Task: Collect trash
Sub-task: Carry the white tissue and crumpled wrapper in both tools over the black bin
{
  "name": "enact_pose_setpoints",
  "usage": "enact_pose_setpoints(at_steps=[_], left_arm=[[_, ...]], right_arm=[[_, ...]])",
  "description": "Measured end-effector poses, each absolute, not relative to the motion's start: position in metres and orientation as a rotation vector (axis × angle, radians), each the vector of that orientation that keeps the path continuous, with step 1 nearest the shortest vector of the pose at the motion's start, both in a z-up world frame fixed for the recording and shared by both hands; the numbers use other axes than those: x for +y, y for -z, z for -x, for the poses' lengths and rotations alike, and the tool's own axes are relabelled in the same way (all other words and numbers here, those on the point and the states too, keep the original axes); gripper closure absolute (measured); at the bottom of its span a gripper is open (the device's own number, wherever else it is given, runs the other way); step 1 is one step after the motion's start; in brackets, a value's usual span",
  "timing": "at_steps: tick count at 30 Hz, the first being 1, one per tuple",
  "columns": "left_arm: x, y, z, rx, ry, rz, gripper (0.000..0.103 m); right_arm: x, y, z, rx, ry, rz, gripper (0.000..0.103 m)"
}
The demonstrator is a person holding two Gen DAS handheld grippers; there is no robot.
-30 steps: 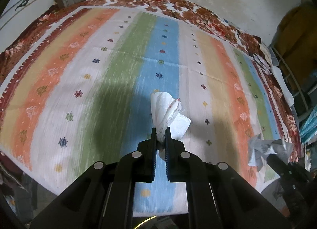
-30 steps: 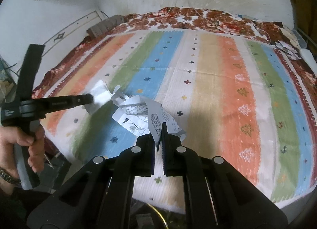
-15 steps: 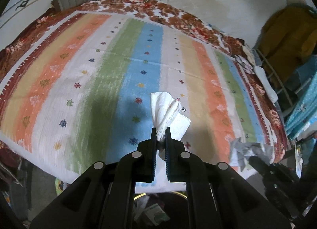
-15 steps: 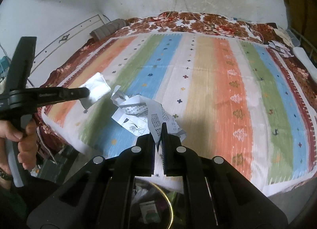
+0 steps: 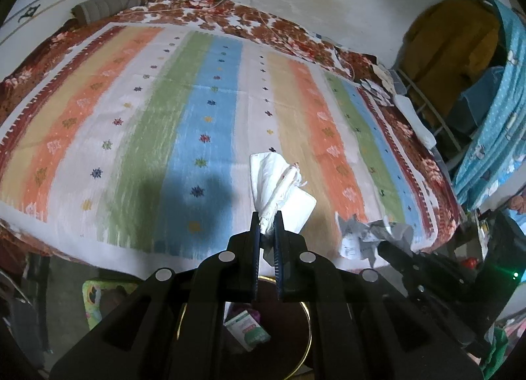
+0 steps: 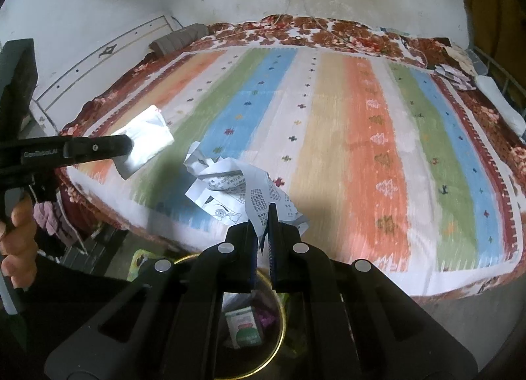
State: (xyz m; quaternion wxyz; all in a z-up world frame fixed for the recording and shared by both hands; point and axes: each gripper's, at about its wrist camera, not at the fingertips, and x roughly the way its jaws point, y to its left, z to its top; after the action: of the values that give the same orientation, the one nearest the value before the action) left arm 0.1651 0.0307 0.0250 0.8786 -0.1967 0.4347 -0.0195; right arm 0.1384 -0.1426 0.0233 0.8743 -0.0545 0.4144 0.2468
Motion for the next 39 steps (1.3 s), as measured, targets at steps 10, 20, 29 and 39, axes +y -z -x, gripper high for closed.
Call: enact_pose_setpoints(at_steps=[10, 20, 29, 39], left_arm=[[0.017, -0.02, -0.123, 0.899, 0.074, 0.414, 0.096], [0.003, 0.004, -0.098, 0.962, 0.064, 0.394, 0.096], [-0.004, 0.039, -0.092, 1.083, 0.004, 0.396, 0.096], [-0.001, 0.083, -0.102, 1.244, -0.066, 0.457, 0.096]], right_arm=[[-0.144, -0.009, -0.102, 0.89, -0.54, 0.121, 0.098], [-0.135, 0.021, -0.074, 0.961, -0.543, 0.187, 0.098], [-0.131, 0.054, -0.068, 1.074, -0.501, 0.22, 0.098], [-0.13, 0.093, -0.08, 1.245, -0.452, 0.188, 0.098]])
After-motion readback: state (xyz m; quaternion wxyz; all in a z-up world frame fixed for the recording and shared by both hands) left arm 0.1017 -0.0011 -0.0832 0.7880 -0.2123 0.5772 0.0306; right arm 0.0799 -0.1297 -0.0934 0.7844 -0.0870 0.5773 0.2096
